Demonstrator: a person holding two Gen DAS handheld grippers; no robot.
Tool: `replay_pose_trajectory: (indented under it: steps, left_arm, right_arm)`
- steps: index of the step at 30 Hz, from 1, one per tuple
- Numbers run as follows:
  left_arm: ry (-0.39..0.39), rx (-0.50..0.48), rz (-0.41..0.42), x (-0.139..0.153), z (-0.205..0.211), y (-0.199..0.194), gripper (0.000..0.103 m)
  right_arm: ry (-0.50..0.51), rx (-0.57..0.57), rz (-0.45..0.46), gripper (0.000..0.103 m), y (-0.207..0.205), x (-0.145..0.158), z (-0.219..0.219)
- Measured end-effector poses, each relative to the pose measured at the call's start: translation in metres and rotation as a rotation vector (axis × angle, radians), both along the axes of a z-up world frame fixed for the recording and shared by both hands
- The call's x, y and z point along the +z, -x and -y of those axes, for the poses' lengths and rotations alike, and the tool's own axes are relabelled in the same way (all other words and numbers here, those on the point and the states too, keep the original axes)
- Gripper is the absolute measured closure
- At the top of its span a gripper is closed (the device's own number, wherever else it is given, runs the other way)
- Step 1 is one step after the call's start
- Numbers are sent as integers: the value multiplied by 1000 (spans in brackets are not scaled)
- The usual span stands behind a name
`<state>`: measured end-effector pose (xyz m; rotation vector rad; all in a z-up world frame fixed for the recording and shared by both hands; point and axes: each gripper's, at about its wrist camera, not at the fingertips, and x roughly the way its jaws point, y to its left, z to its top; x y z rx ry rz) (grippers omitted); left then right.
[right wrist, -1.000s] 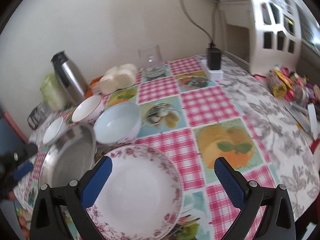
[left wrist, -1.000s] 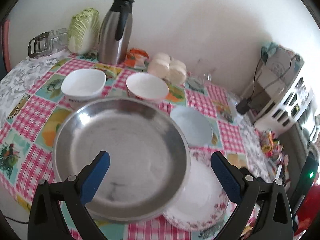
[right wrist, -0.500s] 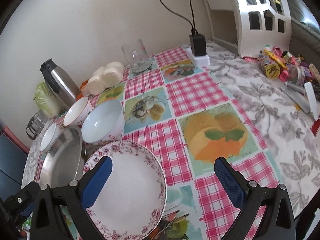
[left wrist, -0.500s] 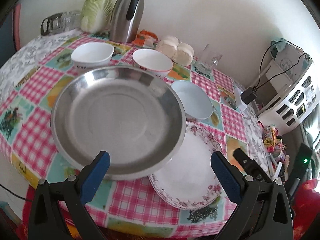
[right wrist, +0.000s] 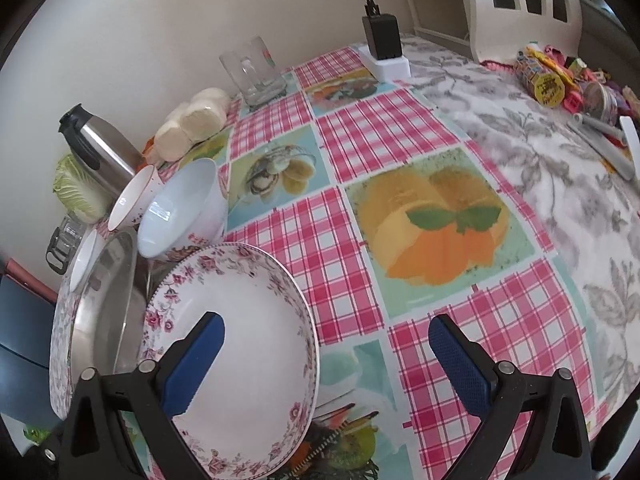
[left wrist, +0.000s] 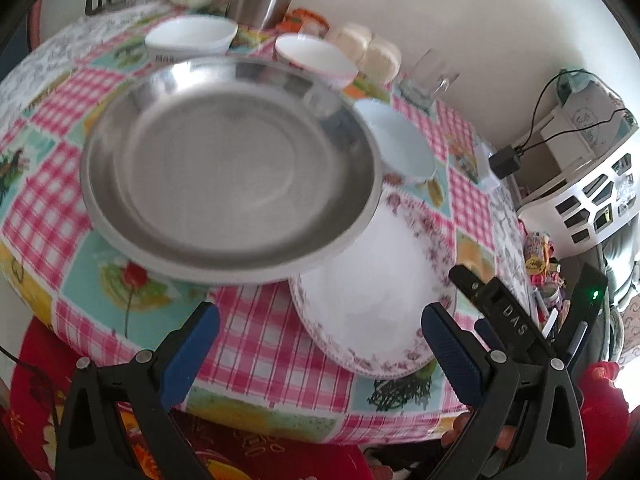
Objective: Organize plates and bowls
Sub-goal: 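Close the right gripper on the rim of the pink-floral plate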
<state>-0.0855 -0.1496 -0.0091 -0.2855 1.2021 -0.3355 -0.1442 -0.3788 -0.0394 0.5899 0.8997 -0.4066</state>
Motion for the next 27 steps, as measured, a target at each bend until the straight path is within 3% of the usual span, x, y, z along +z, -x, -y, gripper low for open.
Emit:
replay_pose_trajectory:
  steps: [9, 14, 27]
  left_arm:
    - [-38, 3, -11, -12, 6, -3, 2]
    - [-30, 17, -64, -23, 3, -8, 3]
    - [-53, 44, -120, -41, 1, -18, 22]
  right_arm:
    - [-24, 30, -47, 0, -8, -16, -5]
    - [-11, 48, -49, 0, -12, -19, -12]
    - [-23, 54, 2, 28, -15, -18, -13]
